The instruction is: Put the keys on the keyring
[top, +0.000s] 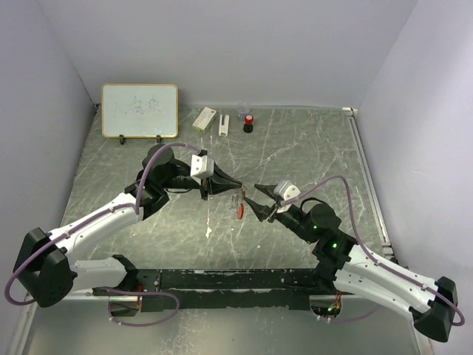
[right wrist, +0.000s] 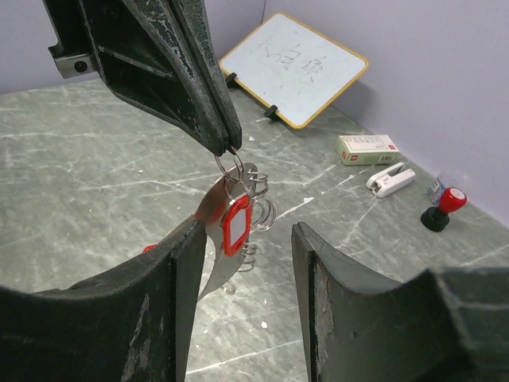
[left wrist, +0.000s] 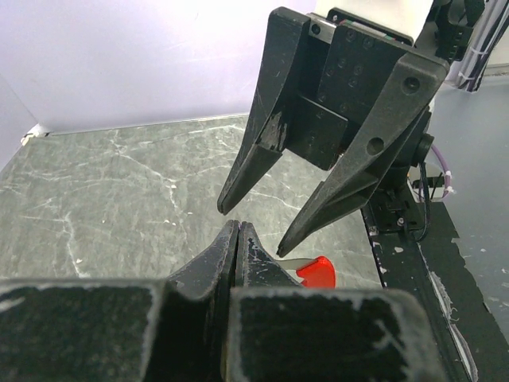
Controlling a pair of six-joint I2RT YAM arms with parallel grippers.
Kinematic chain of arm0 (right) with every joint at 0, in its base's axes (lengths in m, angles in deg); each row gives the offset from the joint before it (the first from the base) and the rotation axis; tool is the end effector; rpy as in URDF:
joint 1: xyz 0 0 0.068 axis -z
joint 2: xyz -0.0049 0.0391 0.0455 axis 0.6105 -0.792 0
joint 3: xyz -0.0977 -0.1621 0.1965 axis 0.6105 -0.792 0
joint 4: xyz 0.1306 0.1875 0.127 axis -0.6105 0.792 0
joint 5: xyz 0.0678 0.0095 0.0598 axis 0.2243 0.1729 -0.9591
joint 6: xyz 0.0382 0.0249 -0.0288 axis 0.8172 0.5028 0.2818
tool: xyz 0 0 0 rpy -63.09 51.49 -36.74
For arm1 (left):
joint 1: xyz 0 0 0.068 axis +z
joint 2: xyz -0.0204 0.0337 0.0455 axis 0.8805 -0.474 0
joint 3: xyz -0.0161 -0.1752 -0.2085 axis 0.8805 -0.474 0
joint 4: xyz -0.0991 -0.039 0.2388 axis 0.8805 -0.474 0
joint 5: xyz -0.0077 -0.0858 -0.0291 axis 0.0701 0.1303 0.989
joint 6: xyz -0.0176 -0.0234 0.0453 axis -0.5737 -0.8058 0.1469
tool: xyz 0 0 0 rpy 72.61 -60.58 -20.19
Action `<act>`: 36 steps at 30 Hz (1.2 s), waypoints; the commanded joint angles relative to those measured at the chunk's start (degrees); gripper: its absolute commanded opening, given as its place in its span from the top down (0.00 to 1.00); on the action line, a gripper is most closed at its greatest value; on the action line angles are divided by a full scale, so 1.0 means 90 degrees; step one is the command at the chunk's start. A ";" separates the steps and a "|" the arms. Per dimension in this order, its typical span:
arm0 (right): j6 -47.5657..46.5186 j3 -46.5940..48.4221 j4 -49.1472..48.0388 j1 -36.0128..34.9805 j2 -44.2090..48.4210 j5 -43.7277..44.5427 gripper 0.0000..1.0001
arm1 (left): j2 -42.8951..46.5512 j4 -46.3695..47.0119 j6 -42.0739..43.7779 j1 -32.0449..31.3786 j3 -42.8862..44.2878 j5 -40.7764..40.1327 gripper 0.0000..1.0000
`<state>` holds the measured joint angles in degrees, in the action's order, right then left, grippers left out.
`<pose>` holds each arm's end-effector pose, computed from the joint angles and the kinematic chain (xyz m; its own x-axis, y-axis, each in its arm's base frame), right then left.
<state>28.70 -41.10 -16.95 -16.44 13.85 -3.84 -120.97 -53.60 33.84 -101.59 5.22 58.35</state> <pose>0.0963 0.1310 0.2870 0.1770 -0.0034 -0.9842 -0.7719 0.6199 -0.1410 0.1903 -0.1952 0.3327 0.1069 -0.0254 -0.9939 0.9941 -0.0180 0.1074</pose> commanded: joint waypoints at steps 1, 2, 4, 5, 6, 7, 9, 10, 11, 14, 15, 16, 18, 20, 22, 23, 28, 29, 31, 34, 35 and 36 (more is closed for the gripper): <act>0.0088 0.0153 -0.0293 0.0003 -0.0190 -0.0133 0.52 | -0.0015 0.0381 -0.0068 0.0037 0.0241 0.0192 0.93; 0.0094 0.0165 -0.0322 0.0008 -0.0270 -0.0139 0.52 | -0.0027 0.0386 -0.0072 0.0041 0.0246 0.0192 0.93; 0.0105 0.0190 -0.0375 0.0004 -0.0427 -0.0151 0.52 | -0.0039 0.0392 -0.0079 0.0042 0.0256 0.0193 0.93; 0.0108 0.0195 -0.0404 0.0002 -0.0497 -0.0163 0.52 | -0.0038 0.0398 -0.0079 0.0037 0.0258 0.0193 0.93; 0.0109 0.0193 -0.0447 0.0007 -0.0544 -0.0161 0.52 | -0.0041 0.0393 -0.0079 0.0036 0.0270 0.0193 0.93; 0.0107 0.0188 -0.0500 0.0003 -0.0598 -0.0152 0.52 | -0.0042 0.0384 -0.0079 0.0039 0.0274 0.0193 0.93; 0.0123 0.0162 -0.0607 0.0009 -0.0642 -0.0102 0.52 | -0.0037 0.0363 -0.0070 0.0042 0.0283 0.0193 0.93; 0.0121 0.0143 -0.0659 0.0000 -0.0657 -0.0074 0.53 | -0.0025 0.0349 -0.0069 0.0046 0.0286 0.0193 0.93; 0.0119 0.0124 -0.0717 0.0007 -0.0657 -0.0041 0.53 | -0.0024 0.0342 -0.0069 0.0041 0.0284 0.0193 0.93; 0.0101 0.0053 -0.0863 -0.0001 -0.0635 0.0093 0.54 | -0.0009 0.0318 -0.0061 0.0042 0.0291 0.0202 0.93; 0.0094 0.0040 -0.0897 0.0008 -0.0647 0.0126 0.55 | 0.0000 0.0322 -0.0065 0.0042 0.0293 0.0202 0.93; 0.0090 0.0027 -0.0922 0.0002 -0.0656 0.0170 0.55 | 0.0006 0.0327 -0.0069 0.0043 0.0291 0.0202 0.93; 0.0071 0.0029 -0.0947 0.0002 -0.0712 0.0185 0.56 | 0.0017 0.0350 -0.0086 0.0046 0.0294 0.0212 0.93; 0.0079 0.0046 -0.0954 0.0001 -0.0769 0.0203 0.56 | 0.0018 0.0382 -0.0106 0.0046 0.0291 0.0212 0.93; 0.0079 0.0032 -0.1003 0.0003 -0.0826 0.0205 0.56 | 0.0026 0.0389 -0.0113 0.0041 0.0285 0.0221 0.93; 0.0088 0.0023 -0.1028 0.0004 -0.0859 0.0218 0.57 | 0.0027 0.0398 -0.0118 0.0041 0.0275 0.0217 0.93; 0.0079 0.0007 -0.1115 0.0008 -0.0961 0.0280 0.58 | 0.0074 0.0362 -0.0108 0.0046 0.0295 0.0210 0.93; 0.0072 -0.0006 -0.1139 0.0005 -0.0954 0.0290 0.60 | 0.0084 0.0346 -0.0101 0.0045 0.0295 0.0212 0.93; 0.0065 -0.0031 -0.1172 0.0003 -0.0937 0.0337 0.61 | 0.0110 0.0326 -0.0099 0.0042 0.0292 0.0203 0.93; 0.0050 -0.0041 -0.1167 0.0002 -0.0916 0.0425 0.65 | 0.0141 0.0294 -0.0082 0.0047 0.0284 0.0176 0.93; 0.0044 -0.0049 -0.1158 0.0002 -0.0907 0.0438 0.67 | 0.0157 0.0300 -0.0088 0.0044 0.0279 0.0171 0.93; 0.0041 -0.0048 -0.1156 0.0009 -0.0890 0.0460 0.70 | 0.0169 0.0298 -0.0094 0.0037 0.0269 0.0161 0.93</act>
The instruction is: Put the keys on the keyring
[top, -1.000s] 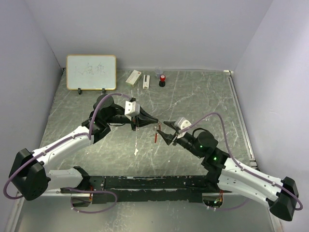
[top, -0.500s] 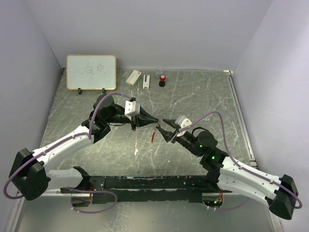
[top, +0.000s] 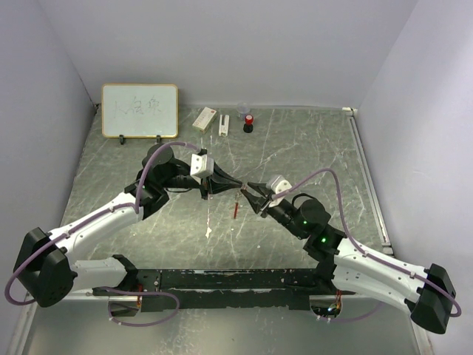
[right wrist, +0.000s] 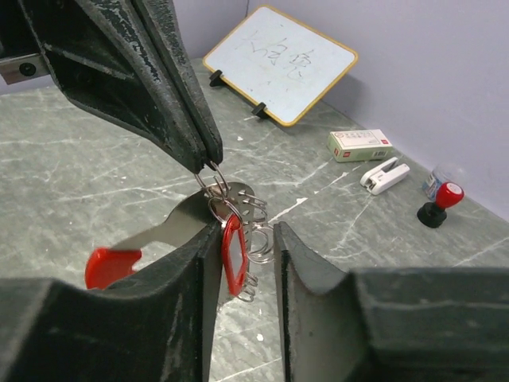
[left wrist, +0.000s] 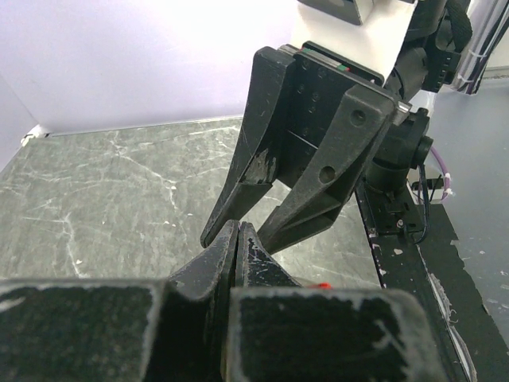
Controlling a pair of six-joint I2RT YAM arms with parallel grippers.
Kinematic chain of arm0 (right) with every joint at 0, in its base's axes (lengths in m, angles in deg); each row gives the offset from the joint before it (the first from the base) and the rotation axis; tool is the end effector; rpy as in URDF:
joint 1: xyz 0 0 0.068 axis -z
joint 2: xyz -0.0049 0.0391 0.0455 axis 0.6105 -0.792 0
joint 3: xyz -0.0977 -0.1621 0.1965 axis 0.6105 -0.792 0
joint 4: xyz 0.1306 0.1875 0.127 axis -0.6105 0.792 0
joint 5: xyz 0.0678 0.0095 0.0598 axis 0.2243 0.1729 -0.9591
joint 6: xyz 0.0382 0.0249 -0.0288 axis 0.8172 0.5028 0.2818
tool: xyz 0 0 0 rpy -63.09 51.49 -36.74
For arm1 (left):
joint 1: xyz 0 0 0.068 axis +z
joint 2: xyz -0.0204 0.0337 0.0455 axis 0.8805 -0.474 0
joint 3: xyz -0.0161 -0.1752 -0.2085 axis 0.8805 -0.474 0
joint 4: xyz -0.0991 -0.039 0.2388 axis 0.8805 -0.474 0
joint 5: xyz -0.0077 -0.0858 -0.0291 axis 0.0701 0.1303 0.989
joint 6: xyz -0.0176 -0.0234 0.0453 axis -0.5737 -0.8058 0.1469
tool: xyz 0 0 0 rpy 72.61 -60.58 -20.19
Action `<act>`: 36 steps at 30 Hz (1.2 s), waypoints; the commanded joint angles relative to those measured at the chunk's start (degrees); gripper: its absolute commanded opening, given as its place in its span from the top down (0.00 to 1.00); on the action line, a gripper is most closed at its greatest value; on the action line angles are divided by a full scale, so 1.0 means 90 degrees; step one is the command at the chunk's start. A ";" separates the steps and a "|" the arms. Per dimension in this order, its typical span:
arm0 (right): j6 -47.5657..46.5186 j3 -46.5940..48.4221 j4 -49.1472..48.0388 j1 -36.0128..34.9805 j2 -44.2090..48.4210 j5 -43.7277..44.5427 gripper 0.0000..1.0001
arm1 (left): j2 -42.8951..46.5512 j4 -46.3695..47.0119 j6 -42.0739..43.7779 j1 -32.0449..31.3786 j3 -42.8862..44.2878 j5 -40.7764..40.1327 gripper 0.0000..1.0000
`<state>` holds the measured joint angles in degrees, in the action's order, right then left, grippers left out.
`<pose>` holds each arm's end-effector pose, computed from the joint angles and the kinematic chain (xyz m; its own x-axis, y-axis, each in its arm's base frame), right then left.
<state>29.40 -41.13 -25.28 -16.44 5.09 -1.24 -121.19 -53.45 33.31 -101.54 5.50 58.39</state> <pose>0.1118 0.1497 0.2789 0.1591 -0.0069 -0.9872 -0.7464 0.6537 -0.1249 0.1911 -0.1957 0.3337 0.1005 -0.0275 -0.9946 0.9947 -0.0178 0.1011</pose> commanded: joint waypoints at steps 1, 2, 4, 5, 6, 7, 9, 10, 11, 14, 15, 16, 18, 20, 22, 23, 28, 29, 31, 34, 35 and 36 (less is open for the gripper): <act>-0.0037 -0.0047 -0.0227 0.0007 0.0095 0.0199 0.72 | 0.0204 0.0289 -0.0047 0.0040 0.0229 0.0136 0.93; -0.0047 -0.0041 -0.0211 0.0003 0.0095 0.0224 0.75 | 0.0223 0.0306 -0.0055 0.0039 0.0216 0.0118 0.93; -0.0057 -0.0011 -0.0136 0.0005 0.0103 0.0261 0.80 | 0.0277 0.0332 -0.0076 0.0041 0.0196 0.0052 0.93; -0.0064 0.0000 -0.0088 0.0005 0.0109 0.0280 0.82 | 0.0305 0.0338 -0.0079 0.0042 0.0184 0.0013 0.93; -0.0058 0.0011 -0.0042 0.0002 0.0115 0.0301 0.84 | 0.0324 0.0326 -0.0079 0.0046 0.0175 -0.0025 0.93; -0.0057 0.0012 0.0004 0.0002 0.0145 0.0313 0.86 | 0.0345 0.0332 -0.0079 0.0042 0.0165 -0.0056 0.93; -0.0056 0.0012 0.0050 0.0006 0.0174 0.0357 0.89 | 0.0378 0.0357 -0.0089 0.0043 0.0143 -0.0083 0.93; -0.0070 0.0013 0.0073 0.0002 0.0202 0.0378 0.90 | 0.0382 0.0355 -0.0089 0.0043 0.0136 -0.0085 0.93; -0.0083 0.0013 0.0101 0.0005 0.0228 0.0405 0.91 | 0.0382 0.0364 -0.0098 0.0043 0.0132 -0.0086 0.93; -0.0141 0.0045 0.0201 0.0009 0.0310 0.0474 0.94 | 0.0350 0.0351 -0.0109 0.0041 0.0126 -0.0068 0.93; -0.0165 0.0063 0.0247 0.0002 0.0328 0.0497 0.94 | 0.0345 0.0346 -0.0109 0.0041 0.0116 -0.0074 0.93; -0.0195 0.0084 0.0290 0.0003 0.0350 0.0510 0.95 | 0.0337 0.0357 -0.0117 0.0050 0.0097 -0.0083 0.93; -0.0253 0.0144 0.0409 0.0001 0.0384 0.0531 0.97 | 0.0327 0.0397 -0.0144 0.0051 0.0046 -0.0107 0.93; -0.0335 0.0215 0.0551 0.0007 0.0400 0.0578 0.99 | 0.0302 0.0403 -0.0163 0.0058 0.0007 -0.0157 0.93; -0.0404 0.0307 0.0719 0.0005 0.0395 0.0613 1.00 | 0.0269 0.0417 -0.0209 0.0080 -0.0012 -0.0182 0.93; -0.0429 0.0342 0.0790 0.0005 0.0395 0.0632 1.00 | 0.0256 0.0443 -0.0236 0.0085 -0.0025 -0.0188 0.93; -0.0506 0.0422 0.1027 0.0005 0.0412 0.0707 1.00 | 0.0185 0.0535 -0.0364 0.0137 -0.0059 -0.0232 0.93; -0.0515 0.0423 0.1032 0.0005 0.0412 0.0702 1.00 | 0.0165 0.0546 -0.0379 0.0152 -0.0060 -0.0213 0.93; -0.0511 0.0400 0.1019 0.0003 0.0421 0.0688 1.00 | 0.0132 0.0580 -0.0417 0.0159 -0.0042 -0.0152 0.93; -0.0490 0.0375 0.0952 0.0004 0.0385 0.0629 1.00 | 0.0087 0.0663 -0.0486 0.0161 -0.0024 0.0003 0.93; -0.0474 0.0353 0.0901 0.0003 0.0364 0.0604 1.00 | 0.0065 0.0687 -0.0510 0.0160 -0.0013 0.0068 0.93; -0.0463 0.0336 0.0855 0.0005 0.0335 0.0584 1.00 | 0.0041 0.0711 -0.0534 0.0159 0.0004 0.0124 0.93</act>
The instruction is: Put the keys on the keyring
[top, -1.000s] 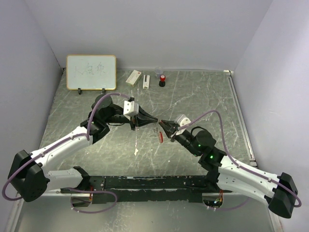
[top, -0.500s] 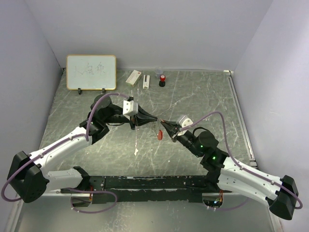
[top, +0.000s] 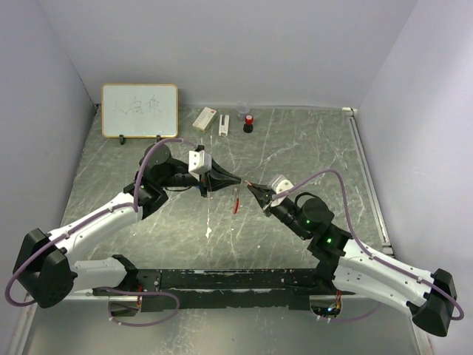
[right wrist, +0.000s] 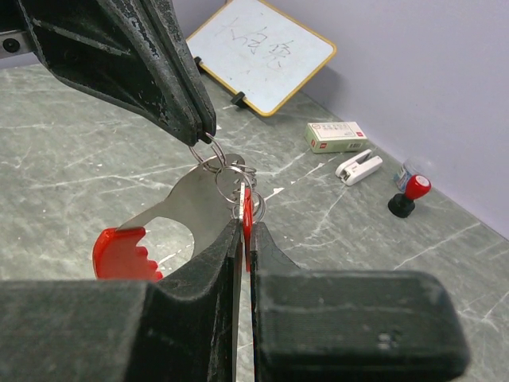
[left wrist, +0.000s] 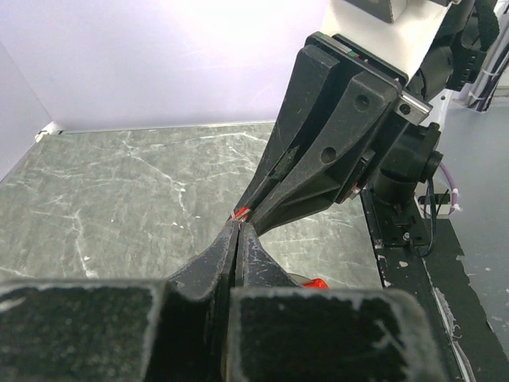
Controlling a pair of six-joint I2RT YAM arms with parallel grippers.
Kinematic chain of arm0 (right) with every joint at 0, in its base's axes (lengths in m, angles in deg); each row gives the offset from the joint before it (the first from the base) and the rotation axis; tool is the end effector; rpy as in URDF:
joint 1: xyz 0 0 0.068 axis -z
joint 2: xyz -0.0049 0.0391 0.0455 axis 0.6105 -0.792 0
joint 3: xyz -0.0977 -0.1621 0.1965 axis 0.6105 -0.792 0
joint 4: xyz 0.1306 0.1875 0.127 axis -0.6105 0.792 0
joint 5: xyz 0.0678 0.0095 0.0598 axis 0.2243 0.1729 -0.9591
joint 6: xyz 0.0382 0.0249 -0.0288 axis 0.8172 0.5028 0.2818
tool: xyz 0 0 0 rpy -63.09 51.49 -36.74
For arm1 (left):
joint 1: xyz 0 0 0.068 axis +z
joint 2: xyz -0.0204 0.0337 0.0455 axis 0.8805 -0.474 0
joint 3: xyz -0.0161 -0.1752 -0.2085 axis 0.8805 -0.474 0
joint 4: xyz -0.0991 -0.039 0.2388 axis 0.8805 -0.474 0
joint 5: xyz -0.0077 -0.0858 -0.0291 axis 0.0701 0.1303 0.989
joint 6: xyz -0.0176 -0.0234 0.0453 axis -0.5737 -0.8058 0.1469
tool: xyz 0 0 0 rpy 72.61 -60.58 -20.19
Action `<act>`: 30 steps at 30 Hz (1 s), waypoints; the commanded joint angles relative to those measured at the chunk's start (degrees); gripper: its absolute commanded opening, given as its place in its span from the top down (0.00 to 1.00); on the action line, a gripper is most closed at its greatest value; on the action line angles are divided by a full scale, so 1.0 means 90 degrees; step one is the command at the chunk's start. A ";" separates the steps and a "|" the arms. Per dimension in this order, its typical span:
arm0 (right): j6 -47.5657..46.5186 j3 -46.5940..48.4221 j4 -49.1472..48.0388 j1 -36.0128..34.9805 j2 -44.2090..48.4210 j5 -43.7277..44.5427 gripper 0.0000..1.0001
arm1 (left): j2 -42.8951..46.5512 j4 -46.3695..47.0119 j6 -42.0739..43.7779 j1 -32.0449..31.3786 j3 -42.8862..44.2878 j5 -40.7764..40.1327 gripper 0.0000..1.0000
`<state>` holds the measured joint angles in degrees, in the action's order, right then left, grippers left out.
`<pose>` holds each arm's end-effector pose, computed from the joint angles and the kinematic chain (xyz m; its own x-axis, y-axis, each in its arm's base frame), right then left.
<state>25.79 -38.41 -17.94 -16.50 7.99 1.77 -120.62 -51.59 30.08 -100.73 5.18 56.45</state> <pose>0.1088 0.1426 0.2903 0.1818 -0.0793 -0.9801 -0.7045 0.6849 -0.1861 0.1931 -0.1914 0.3374 0.0732 -0.0486 -0.9961 0.9970 0.0300 0.0718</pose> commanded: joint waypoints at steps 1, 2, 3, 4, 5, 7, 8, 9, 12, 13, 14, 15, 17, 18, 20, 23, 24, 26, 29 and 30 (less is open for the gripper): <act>-0.0044 0.0033 -0.0009 0.0014 -0.0031 0.0225 1.00 | -0.0042 0.0536 -0.0199 0.0069 0.0057 0.0390 0.93; -0.0031 0.0031 -0.0049 0.0009 -0.0079 0.0209 1.00 | -0.0057 0.0586 -0.0233 0.0071 0.0060 0.0428 0.93; -0.0007 0.0031 -0.0088 0.0009 -0.0129 0.0198 1.00 | -0.0065 0.0646 -0.0274 0.0074 0.0042 0.0462 0.93; 0.0022 0.0030 -0.0135 0.0016 -0.0193 0.0189 1.00 | -0.0070 0.0712 -0.0313 0.0073 0.0043 0.0483 0.93; 0.0039 0.0041 -0.0168 0.0004 -0.0248 0.0166 1.00 | -0.0079 0.0747 -0.0342 0.0069 0.0039 0.0494 0.93; 0.0072 0.0036 -0.0244 0.0011 -0.0333 0.0122 1.00 | -0.0090 0.0760 -0.0359 0.0069 0.0036 0.0518 0.93; 0.0092 0.0035 -0.0275 0.0009 -0.0368 0.0103 0.99 | -0.0092 0.0755 -0.0364 0.0072 0.0036 0.0519 0.93; 0.0115 0.0031 -0.0314 0.0007 -0.0407 0.0092 0.99 | -0.0095 0.0746 -0.0356 0.0069 0.0042 0.0513 0.93; 0.0214 0.0052 -0.0313 0.0003 -0.0467 0.0117 0.92 | -0.0082 0.0685 -0.0341 0.0069 0.0052 0.0446 0.93; 0.0253 0.0062 -0.0272 0.0008 -0.0467 0.0123 0.87 | -0.0081 0.0638 -0.0323 0.0073 0.0069 0.0418 0.93; 0.0314 0.0063 -0.0237 0.0012 -0.0470 0.0139 0.82 | -0.0081 0.0584 -0.0301 0.0078 0.0094 0.0365 0.93; 0.0383 0.0051 -0.0212 0.0007 -0.0442 0.0146 0.79 | -0.0088 0.0528 -0.0281 0.0080 0.0122 0.0315 0.93; 0.0547 -0.0008 -0.0163 0.0010 -0.0331 0.0152 0.73 | -0.0113 0.0418 -0.0258 0.0104 0.0185 0.0238 0.93; 0.0652 -0.0047 -0.0159 0.0011 -0.0231 0.0177 0.71 | -0.0126 0.0384 -0.0257 0.0121 0.0219 0.0209 0.93; 0.0946 -0.0192 -0.0167 0.0012 -0.0007 0.0283 0.64 | -0.0162 0.0375 -0.0273 0.0167 0.0239 0.0118 0.93; 0.1362 -0.0368 -0.0163 0.0015 0.0428 0.0521 0.54 | -0.0213 0.0538 -0.0356 0.0245 0.0220 -0.0017 0.93; 0.1516 -0.0396 -0.0122 0.0017 0.0559 0.0629 0.52 | -0.0230 0.0605 -0.0390 0.0274 0.0209 -0.0054 0.93; 0.1844 -0.0443 -0.0048 0.0012 0.0790 0.0915 0.47 | -0.0295 0.0761 -0.0443 0.0318 0.0192 -0.0115 0.93; 0.2373 -0.0396 0.0211 0.0015 0.1035 0.1243 0.44 | -0.0419 0.1033 -0.0498 0.0371 0.0211 -0.0138 0.93; 0.2623 -0.0348 0.0318 0.0013 0.1098 0.1404 0.43 | -0.0482 0.1114 -0.0496 0.0379 0.0235 -0.0106 0.93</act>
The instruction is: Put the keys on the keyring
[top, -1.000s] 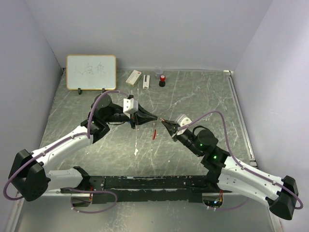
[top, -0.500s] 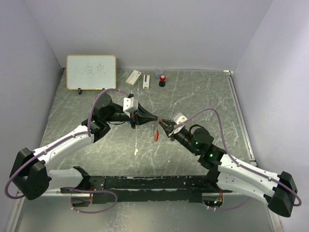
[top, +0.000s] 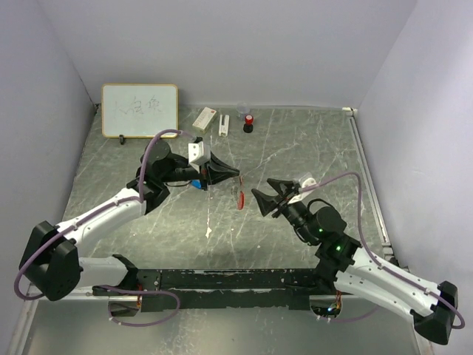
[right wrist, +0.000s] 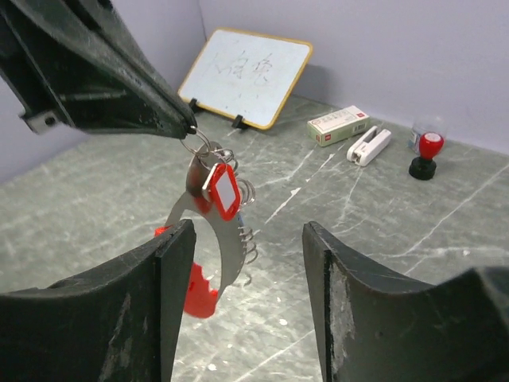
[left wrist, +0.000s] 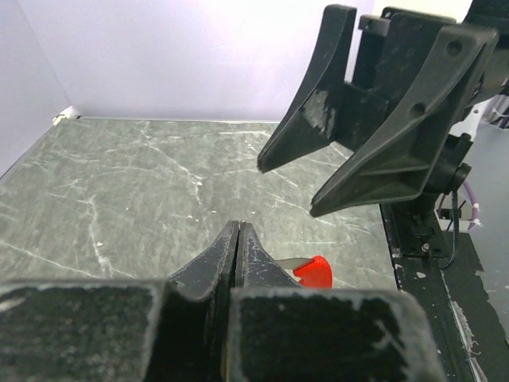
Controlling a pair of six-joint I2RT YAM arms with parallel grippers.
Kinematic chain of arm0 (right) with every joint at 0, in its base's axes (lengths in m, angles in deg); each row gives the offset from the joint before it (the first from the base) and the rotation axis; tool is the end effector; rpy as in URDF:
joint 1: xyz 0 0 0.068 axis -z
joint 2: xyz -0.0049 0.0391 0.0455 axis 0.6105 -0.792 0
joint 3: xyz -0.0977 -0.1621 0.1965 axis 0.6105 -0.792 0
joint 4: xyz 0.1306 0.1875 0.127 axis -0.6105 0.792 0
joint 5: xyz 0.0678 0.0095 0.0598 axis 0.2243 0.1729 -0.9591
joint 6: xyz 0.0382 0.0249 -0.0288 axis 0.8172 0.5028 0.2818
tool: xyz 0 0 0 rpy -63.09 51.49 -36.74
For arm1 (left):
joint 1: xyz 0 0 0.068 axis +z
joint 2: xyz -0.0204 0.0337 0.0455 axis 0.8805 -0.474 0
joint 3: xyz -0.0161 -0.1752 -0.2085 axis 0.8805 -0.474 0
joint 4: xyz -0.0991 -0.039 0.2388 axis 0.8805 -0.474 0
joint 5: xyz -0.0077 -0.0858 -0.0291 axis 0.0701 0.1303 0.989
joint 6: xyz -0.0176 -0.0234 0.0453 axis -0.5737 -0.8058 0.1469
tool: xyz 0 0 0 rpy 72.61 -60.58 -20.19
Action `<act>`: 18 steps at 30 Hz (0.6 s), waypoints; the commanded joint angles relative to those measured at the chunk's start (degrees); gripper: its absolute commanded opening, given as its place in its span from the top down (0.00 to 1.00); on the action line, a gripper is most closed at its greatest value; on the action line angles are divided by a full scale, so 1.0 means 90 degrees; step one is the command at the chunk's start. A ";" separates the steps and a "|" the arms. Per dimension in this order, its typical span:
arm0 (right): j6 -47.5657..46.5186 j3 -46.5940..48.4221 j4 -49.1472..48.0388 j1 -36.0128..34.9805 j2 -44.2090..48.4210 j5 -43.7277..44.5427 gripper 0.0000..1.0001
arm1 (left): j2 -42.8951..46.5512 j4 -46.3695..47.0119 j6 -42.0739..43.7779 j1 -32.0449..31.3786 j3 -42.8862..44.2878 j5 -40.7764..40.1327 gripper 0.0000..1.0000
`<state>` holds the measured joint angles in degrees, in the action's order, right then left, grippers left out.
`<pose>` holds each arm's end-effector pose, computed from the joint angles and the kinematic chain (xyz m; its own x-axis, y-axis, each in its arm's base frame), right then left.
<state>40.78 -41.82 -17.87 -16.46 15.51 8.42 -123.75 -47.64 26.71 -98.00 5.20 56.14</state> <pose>0.0989 0.1218 0.2881 0.0399 0.1623 -0.9859 -0.6466 0.7565 0.0983 0.2115 -0.1887 0.3302 0.0287 -0.0584 -0.9979 0.9965 0.0802 0.0240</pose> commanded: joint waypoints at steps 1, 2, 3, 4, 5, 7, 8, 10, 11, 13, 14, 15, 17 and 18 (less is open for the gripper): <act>0.1170 0.0090 0.0416 0.0016 0.0301 0.0787 0.42 | -0.0208 0.0763 -0.0106 0.0091 0.0250 -0.0020 0.93; 0.1385 0.0162 0.0537 0.0005 0.0308 0.0915 0.42 | -0.0270 0.0873 -0.0104 0.0096 0.0292 0.0039 0.93; 0.1695 0.0270 0.0676 0.0011 0.0313 0.1002 0.42 | -0.0351 0.1011 -0.0107 0.0104 0.0331 0.0128 0.93; 0.1900 0.0313 0.0716 0.0012 0.0307 0.1069 0.42 | -0.0424 0.1109 -0.0109 0.0107 0.0388 0.0205 0.93; 0.2152 0.0352 0.0736 0.0013 0.0288 0.1142 0.42 | -0.0514 0.1227 -0.0120 0.0107 0.0422 0.0266 0.93; 0.2674 0.0324 0.0661 0.0006 0.0310 0.1350 0.41 | -0.0703 0.1456 -0.0202 0.0116 0.0524 0.0325 0.93; 0.2950 0.0268 0.0585 0.0004 0.0357 0.1416 0.41 | -0.0782 0.1579 -0.0243 0.0113 0.0571 0.0360 0.93; 0.3447 0.0128 0.0413 0.0011 0.0514 0.1573 0.40 | -0.0902 0.1793 -0.0342 0.0110 0.0642 0.0340 0.93; 0.3717 0.0017 0.0317 0.0013 0.0631 0.1697 0.40 | -0.0963 0.1901 -0.0371 0.0112 0.0655 0.0317 0.93; 0.4128 -0.0223 0.0042 0.0009 0.0908 0.1905 0.39 | -0.1055 0.2111 -0.0446 0.0113 0.0689 0.0246 0.93; 0.4310 -0.0327 -0.0057 0.0009 0.1054 0.2020 0.39 | -0.1090 0.2170 -0.0458 0.0110 0.0705 0.0199 0.93; 0.4459 -0.0432 -0.0158 0.0008 0.1165 0.2140 0.39 | -0.1120 0.2241 -0.0471 0.0112 0.0713 0.0145 0.93; 0.4730 -0.0504 -0.0172 0.0011 0.1308 0.2416 0.39 | -0.1193 0.2393 -0.0533 0.0109 0.0749 0.0032 0.93; 0.4808 -0.0498 -0.0192 0.0017 0.1330 0.2495 0.39 | -0.1234 0.2476 -0.0568 0.0109 0.0780 0.0003 0.93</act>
<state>75.86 -45.17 -16.54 -16.44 25.72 24.75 -133.93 -32.84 23.08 -97.37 9.28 57.12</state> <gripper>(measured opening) 0.608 0.074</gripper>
